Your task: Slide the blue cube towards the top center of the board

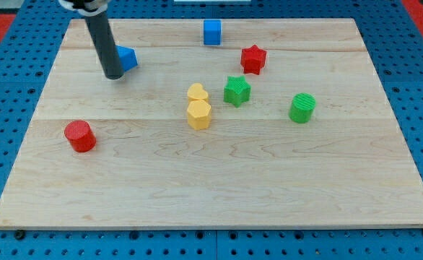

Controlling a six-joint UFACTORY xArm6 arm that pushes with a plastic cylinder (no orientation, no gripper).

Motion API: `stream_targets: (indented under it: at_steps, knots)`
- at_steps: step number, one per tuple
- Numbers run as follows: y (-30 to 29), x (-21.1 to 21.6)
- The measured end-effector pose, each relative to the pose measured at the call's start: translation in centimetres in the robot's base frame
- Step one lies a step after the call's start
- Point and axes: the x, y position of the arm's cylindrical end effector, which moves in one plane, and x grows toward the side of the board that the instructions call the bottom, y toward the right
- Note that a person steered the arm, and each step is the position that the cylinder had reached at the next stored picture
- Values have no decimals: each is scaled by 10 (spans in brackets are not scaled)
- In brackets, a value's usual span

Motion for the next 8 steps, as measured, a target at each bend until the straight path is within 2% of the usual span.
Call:
stream_targets:
  at_steps: [1, 2, 4, 6, 8]
  knots:
    - [12, -24]
    - [-27, -50]
    - [-82, -64]
    - [-41, -90]
    - [30, -104]
